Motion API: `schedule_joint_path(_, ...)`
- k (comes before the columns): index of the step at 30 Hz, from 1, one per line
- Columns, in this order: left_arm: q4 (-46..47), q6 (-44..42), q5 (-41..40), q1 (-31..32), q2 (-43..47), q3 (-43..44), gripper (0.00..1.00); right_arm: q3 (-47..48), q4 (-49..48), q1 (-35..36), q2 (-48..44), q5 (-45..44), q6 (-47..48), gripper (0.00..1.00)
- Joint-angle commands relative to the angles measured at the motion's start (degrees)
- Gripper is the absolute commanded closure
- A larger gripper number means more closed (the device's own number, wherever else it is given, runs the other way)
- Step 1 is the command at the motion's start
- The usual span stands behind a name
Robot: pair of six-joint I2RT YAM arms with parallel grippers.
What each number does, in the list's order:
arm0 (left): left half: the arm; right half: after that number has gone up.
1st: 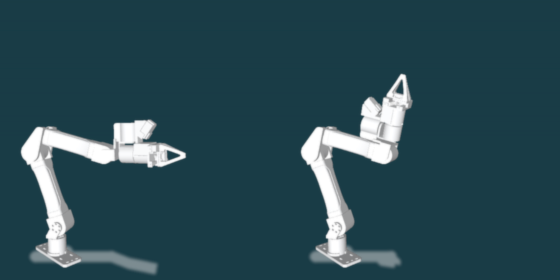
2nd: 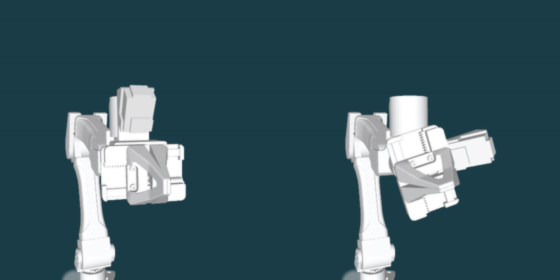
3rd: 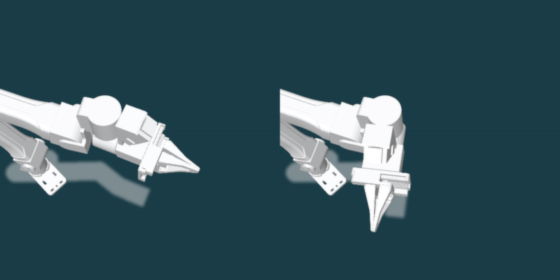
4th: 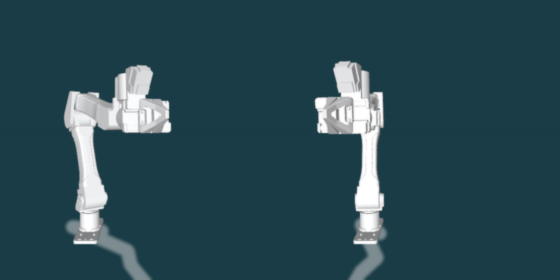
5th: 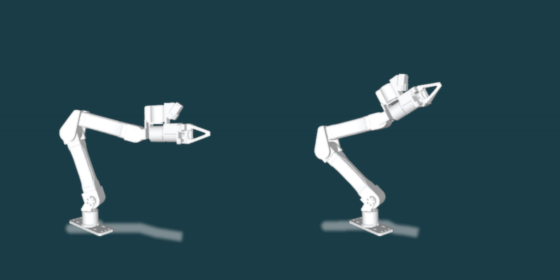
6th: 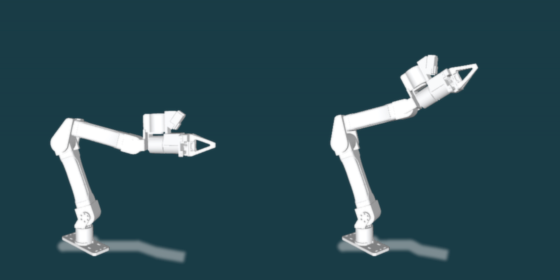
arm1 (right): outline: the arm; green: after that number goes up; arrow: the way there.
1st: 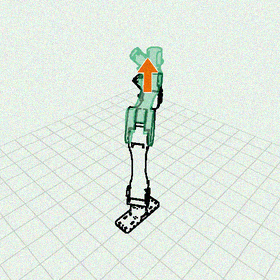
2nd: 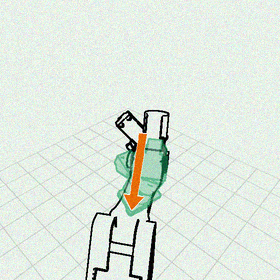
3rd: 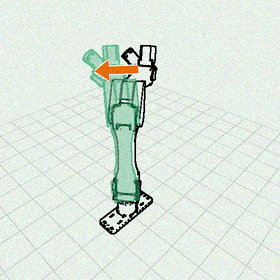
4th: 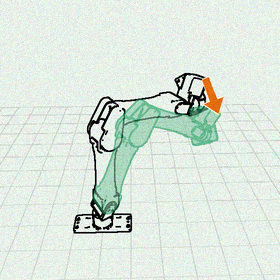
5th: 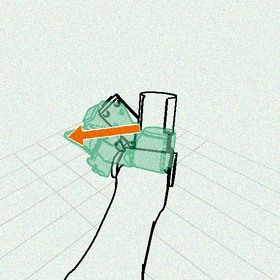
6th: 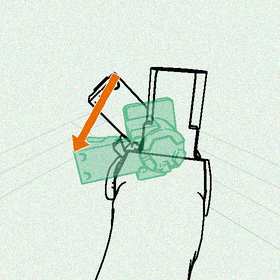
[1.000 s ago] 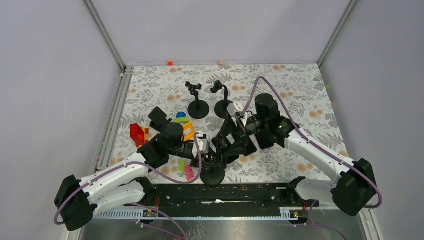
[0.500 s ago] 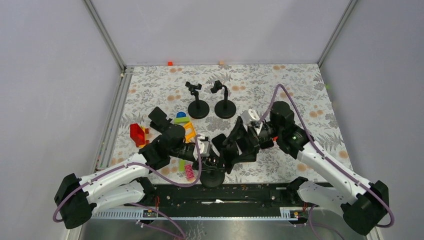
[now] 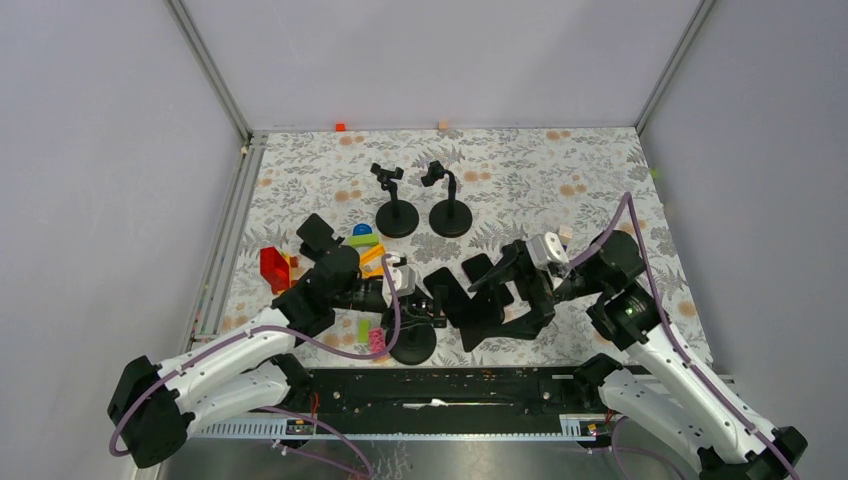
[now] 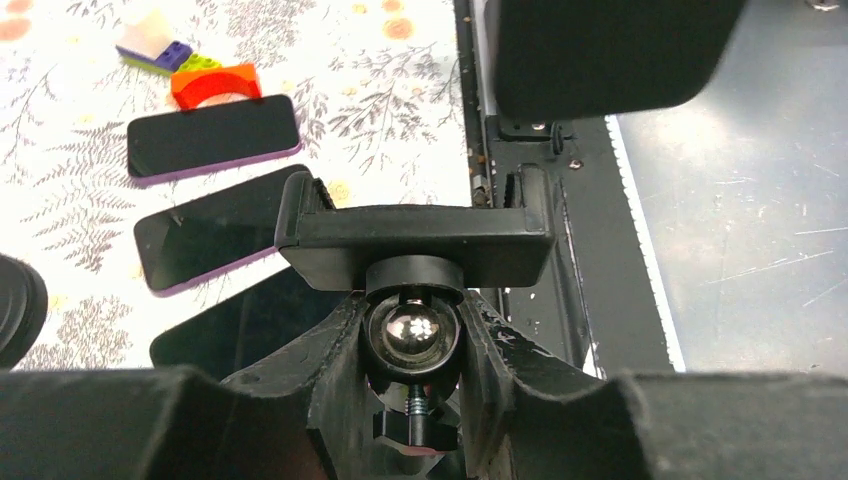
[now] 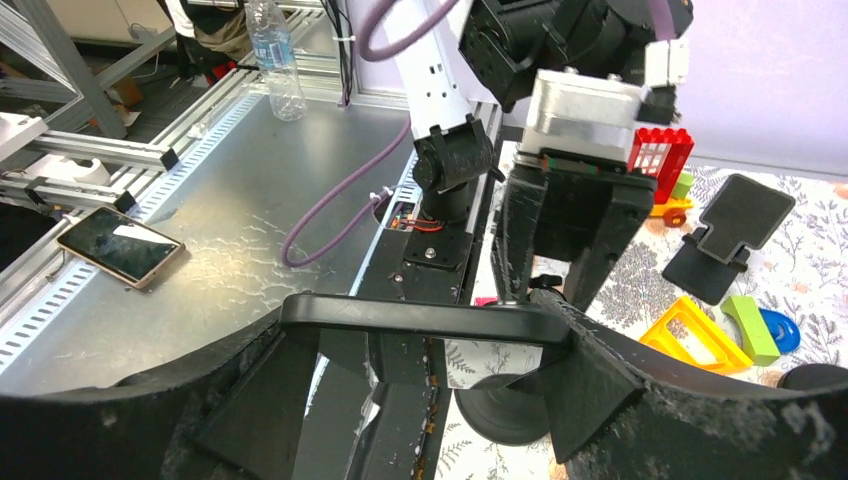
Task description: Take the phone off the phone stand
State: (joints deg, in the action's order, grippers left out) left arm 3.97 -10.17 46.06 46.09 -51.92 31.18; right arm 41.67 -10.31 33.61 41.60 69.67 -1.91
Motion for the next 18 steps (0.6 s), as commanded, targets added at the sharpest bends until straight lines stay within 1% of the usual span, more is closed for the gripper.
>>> schedule_joint_path(1, 7.9, 2.3, -1.9, -0.7, 1.5, 0.4, 1.0, -0.4, -6.1, -0.5, -1.7, 1.2, -6.2, 1.0)
schedule_joint_path(3, 8.2, 2.4, -2.6, -0.9, 1.2, 0.5, 1.0, -0.7, -6.9, -0.4, -2.1, 1.3, -7.5, 1.0)
schedule_joint_path(5, 8.5, 2.8, -3.8, -1.0, 1.3, 0.4, 1.0, -0.3, -3.9, -0.4, -2.8, -1.1, -5.5, 1.0)
schedule_joint_path(9, 10.0, 3.8, -7.2, -1.5, 2.7, -0.4, 1.0, 1.0, 5.5, -0.4, -4.0, -14.2, -2.4, 1.0)
schedule_joint_path(12, 10.5, 4.8, -11.0, -1.9, 3.9, -1.2, 1.0, 2.1, 9.4, -0.4, -3.4, -29.5, -4.9, 1.0)
schedule_joint_path(15, 12.2, 6.3, -16.3, -2.3, 5.7, -2.8, 1.0, 5.4, 19.0, -0.4, -0.4, -44.9, -7.3, 1.0)
schedule_joint_path(18, 14.7, 8.3, -19.4, -2.6, 7.1, -4.4, 1.0, 9.6, 28.0, -0.4, 4.2, -60.0, -10.0, 1.0)
